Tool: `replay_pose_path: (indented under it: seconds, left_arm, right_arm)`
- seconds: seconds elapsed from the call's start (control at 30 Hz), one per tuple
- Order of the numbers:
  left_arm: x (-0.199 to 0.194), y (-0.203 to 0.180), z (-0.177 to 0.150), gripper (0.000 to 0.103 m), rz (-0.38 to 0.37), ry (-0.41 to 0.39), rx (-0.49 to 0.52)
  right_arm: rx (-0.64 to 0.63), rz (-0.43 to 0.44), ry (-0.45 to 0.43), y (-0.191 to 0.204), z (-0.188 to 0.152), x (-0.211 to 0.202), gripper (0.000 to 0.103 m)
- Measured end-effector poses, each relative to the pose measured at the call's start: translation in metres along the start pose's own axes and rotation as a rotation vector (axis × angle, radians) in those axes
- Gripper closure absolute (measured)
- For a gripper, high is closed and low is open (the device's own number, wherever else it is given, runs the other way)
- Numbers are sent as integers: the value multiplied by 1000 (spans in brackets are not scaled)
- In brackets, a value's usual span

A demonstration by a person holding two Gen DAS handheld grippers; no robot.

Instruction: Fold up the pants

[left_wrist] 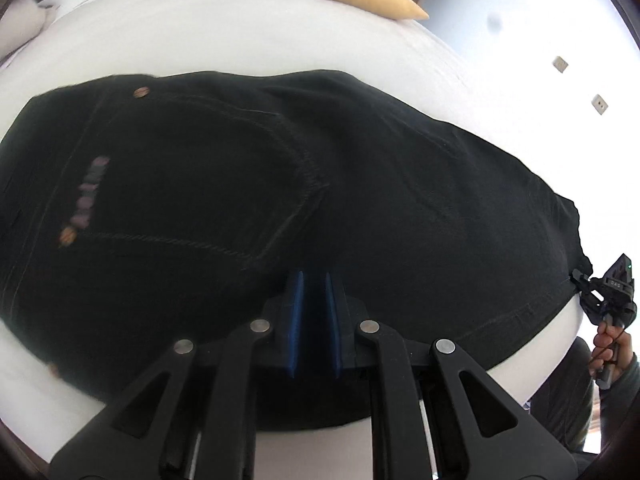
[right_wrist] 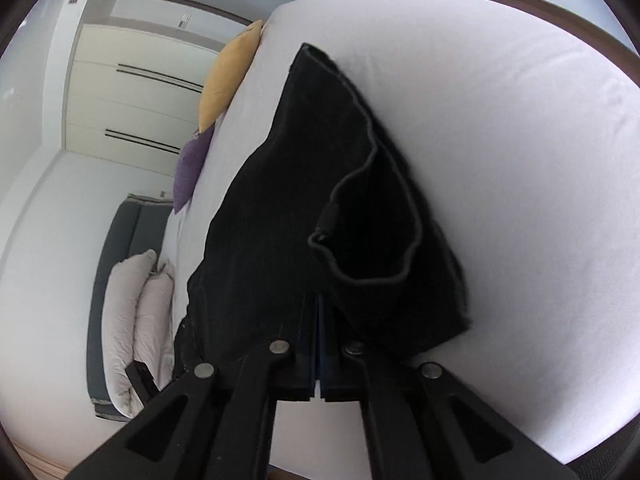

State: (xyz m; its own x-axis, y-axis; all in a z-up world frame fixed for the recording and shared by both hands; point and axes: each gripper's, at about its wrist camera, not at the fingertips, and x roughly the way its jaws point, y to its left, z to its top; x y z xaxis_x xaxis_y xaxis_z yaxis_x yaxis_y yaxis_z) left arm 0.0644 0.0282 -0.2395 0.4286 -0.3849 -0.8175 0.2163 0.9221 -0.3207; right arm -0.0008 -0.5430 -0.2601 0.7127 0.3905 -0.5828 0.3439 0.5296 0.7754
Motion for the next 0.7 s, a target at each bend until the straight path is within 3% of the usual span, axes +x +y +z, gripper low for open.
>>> replay_pose_path:
  seconds: [0.07, 0.23, 0.33, 0.43, 0.5, 0.57, 0.7]
  left_arm:
    - [-16, 24, -8, 92, 27, -30, -40]
    - [-49, 92, 5, 92, 145, -104, -170]
    - [-55, 120, 24, 92, 219, -110, -190]
    - [-52, 143, 37, 92, 250, -103, -245]
    - [-57, 136, 40, 92, 263, -126, -253]
    - [-69, 114, 32, 92, 282, -161, -195]
    - [-66, 48, 32, 92, 171, -179, -90]
  right_arm:
    - [-16, -39, -29, 0, 0, -16, 103]
    - [4, -33, -93, -2, 0, -54, 99]
    - [-29, -29, -123, 19, -4, -66, 49]
    - [-33, 27, -122, 29, -10, -70, 48]
    - [5, 55, -124, 31, -16, -72, 48]
    - [67, 88, -118, 26, -26, -73, 43]
    - [145, 89, -138, 12, -42, -67, 40]
